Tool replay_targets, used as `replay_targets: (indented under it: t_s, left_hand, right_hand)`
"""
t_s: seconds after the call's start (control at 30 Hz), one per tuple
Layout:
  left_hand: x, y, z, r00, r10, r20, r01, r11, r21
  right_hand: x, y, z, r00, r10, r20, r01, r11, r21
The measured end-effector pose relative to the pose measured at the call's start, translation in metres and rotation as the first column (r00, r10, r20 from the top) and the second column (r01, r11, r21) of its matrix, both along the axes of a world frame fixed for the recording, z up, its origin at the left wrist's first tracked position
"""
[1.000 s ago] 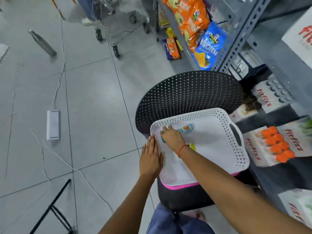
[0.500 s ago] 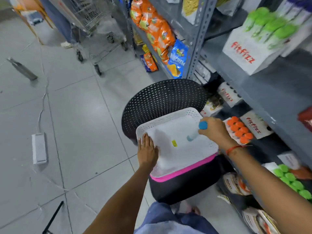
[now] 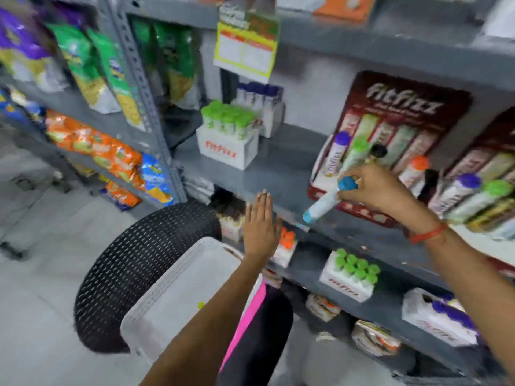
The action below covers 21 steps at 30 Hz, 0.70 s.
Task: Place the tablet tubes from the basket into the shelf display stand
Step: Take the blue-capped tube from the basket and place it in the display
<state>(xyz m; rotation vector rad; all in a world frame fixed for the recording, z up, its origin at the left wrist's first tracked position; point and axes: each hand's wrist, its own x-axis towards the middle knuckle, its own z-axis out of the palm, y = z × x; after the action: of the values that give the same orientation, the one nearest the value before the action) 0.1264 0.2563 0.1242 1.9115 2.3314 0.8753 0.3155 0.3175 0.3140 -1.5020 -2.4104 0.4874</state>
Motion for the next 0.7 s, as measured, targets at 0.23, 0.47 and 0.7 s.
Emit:
replay_targets:
  t_s: [0.23,0.47,0.7]
  left_hand:
    - [0.049,0.050,0.003,0.986,-0.167,0.010,0.165,0.962,-0.217]
    - [0.049,0.054,-0.016,0.968,-0.223,-0.119,0.179,0.936,-0.302]
    - [0.048,0.055,-0.018,0.974,-0.197,-0.109,0.152,0.934,-0.324]
  right_hand:
    - [0.048,0.043,0.050,0.980,-0.194,0.050,0.188,0.976,0.108]
    - [0.054,0.067,0.050,0.972,-0.229,0.045,0.227,0.973,0.047]
    - [0.058,0.079,0.043,0.956,-0.293,0.016,0.291,0.954,0.076]
